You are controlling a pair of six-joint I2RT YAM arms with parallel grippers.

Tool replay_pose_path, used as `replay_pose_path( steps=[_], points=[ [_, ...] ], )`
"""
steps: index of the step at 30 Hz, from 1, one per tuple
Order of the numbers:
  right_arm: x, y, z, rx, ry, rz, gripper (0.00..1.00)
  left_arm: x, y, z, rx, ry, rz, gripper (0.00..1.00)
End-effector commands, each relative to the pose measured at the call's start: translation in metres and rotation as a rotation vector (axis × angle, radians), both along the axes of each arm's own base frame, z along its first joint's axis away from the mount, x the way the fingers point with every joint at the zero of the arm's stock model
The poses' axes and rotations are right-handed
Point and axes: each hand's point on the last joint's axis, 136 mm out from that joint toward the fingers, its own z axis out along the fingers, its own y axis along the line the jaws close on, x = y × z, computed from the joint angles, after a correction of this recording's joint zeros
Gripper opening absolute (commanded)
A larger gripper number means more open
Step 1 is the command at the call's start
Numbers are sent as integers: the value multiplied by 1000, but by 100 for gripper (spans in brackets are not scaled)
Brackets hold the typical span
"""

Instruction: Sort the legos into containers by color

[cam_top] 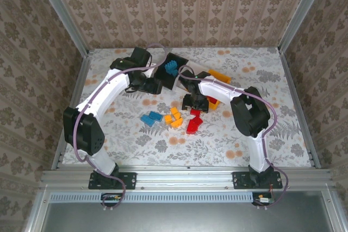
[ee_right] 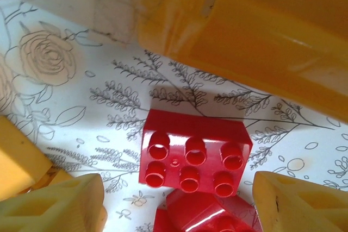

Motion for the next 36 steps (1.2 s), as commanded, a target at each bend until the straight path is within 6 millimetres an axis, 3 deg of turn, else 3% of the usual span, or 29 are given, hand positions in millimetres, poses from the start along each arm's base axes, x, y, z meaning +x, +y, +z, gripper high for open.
replay_pose_path(
  steps=[1,11,16,22,28,33,36],
  points=[
    [-4,-15,-13,-79,31,-32,73,-10,8,5,24,-3,-16,72],
    [6,-13,-24,-79,27,-36,68,-12,11,9,35,-5,-17,73],
    [6,-13,-29,-68,43,-37,61,-12,11,8,36,-5,-16,73],
    [9,-14,-20,-66,19,-21,49,-10,10,5,31,-1,-13,73],
    [9,-16,8,-54,-26,5,48,-3,1,1,9,-1,-14,73],
    [8,-21,54,-16,-101,15,48,5,-11,-4,-1,0,-28,73],
    [9,-36,79,-3,-146,-11,48,10,-19,-4,-7,-8,-35,73]
  ],
)
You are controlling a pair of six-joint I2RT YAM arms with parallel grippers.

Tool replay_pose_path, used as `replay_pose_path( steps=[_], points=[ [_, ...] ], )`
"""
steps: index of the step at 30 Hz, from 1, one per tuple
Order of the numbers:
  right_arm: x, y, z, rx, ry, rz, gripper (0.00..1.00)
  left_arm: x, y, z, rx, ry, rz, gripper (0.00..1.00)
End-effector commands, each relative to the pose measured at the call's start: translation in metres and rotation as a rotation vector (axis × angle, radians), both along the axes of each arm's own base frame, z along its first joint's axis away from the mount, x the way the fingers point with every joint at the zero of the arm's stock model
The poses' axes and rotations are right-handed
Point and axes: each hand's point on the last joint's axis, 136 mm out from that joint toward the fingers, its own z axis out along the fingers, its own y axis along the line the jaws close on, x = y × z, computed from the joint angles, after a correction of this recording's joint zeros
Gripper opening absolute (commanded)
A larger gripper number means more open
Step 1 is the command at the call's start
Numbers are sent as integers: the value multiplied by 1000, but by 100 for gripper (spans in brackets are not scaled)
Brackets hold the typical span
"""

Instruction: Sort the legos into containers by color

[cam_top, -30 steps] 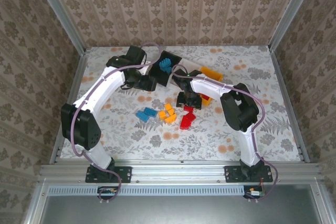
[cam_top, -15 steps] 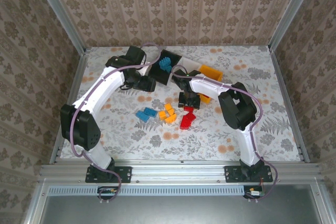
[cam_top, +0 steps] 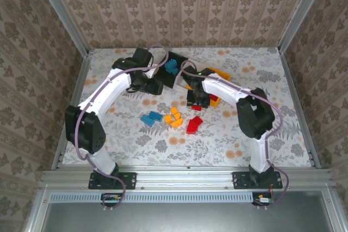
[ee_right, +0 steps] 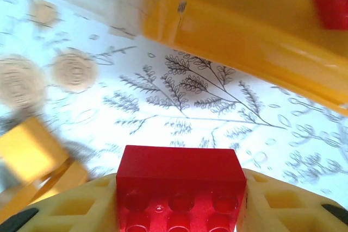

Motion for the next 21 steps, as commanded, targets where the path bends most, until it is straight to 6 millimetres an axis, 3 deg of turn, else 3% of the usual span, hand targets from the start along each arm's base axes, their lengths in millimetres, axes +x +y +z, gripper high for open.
replay_pose_path(
  steps=[1,4,10,15,21],
  points=[
    [-1,-29,40,-10,-59,-27,47,9,-16,7,-29,-26,-22,73],
    [9,-51,49,-5,-81,-69,47,12,-22,8,-31,-31,-27,73],
    [46,-89,51,4,-107,-141,47,9,-26,7,-18,-25,-34,74],
    [73,-107,30,-30,-76,-141,47,1,-21,3,-4,-11,-21,74],
    [89,-113,6,-45,-35,-128,53,-12,-14,-4,6,20,-4,74]
  ],
)
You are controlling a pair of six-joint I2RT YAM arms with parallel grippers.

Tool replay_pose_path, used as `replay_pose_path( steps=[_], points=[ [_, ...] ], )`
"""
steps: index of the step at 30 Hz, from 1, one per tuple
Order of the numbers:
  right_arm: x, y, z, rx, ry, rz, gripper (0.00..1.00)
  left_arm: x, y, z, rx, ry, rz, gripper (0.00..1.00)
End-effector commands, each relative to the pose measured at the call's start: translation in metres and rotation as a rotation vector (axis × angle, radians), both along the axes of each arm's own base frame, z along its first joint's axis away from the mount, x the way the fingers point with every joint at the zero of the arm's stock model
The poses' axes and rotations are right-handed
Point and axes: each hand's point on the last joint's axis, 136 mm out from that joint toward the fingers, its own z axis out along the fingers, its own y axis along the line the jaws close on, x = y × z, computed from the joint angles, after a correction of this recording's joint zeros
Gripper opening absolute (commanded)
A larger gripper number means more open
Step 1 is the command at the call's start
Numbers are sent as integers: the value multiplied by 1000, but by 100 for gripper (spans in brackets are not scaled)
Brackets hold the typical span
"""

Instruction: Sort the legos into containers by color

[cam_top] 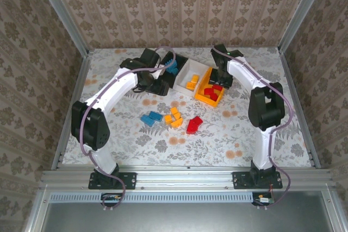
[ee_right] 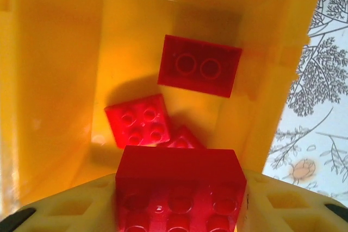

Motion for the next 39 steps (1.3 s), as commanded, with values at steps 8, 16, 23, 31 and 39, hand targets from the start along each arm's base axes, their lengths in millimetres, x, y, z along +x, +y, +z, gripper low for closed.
replay_pose_path(
  steps=[8,16,23,31,39],
  points=[
    [6,-2,3,-14,12,57,66,-23,-2,-7,26,57,11,75],
    [-20,24,39,117,-28,147,67,-42,39,-29,118,221,306,78],
    [-45,88,48,288,-64,389,66,-64,53,-50,-100,394,726,80],
    [-58,129,45,350,-68,534,65,-74,76,-96,-357,503,1164,75],
    [-63,131,39,371,-53,529,64,-66,79,-113,-461,516,1419,73]
  ],
)
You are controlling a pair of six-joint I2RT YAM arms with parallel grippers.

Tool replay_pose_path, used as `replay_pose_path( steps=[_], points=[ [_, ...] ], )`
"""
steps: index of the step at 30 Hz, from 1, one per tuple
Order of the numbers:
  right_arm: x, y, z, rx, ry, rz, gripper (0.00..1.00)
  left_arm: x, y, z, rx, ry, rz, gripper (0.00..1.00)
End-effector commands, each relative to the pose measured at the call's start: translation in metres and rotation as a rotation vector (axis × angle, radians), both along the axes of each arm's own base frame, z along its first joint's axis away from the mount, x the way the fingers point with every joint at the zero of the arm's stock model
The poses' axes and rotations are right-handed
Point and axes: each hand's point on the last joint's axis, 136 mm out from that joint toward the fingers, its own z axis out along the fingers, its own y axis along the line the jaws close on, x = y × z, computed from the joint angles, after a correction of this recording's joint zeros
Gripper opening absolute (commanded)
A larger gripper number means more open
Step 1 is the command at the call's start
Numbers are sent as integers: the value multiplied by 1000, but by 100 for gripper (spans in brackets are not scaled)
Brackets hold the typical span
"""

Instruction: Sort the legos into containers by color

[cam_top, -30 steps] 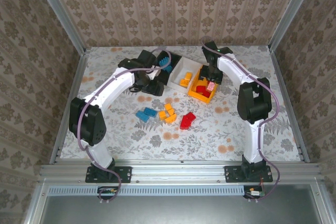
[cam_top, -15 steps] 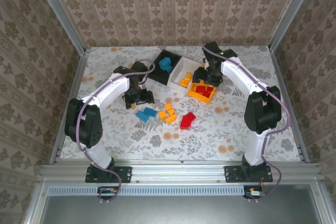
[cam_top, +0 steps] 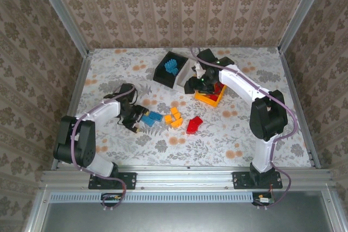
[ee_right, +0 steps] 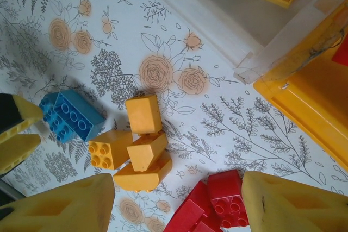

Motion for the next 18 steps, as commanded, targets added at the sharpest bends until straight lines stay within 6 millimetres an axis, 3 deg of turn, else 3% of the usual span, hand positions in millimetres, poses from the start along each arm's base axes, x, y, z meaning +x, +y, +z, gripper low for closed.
replay_pose_path(
  steps=[1,11,18],
  points=[
    [-4,4,1,31,4,19,64,19,-5,6,-60,-18,165,73],
    [-7,-3,-2,-1,-6,11,64,14,-10,-19,-89,73,158,71],
    [-9,-8,-3,-19,-16,-5,64,15,-11,-23,-111,92,140,53]
  ],
)
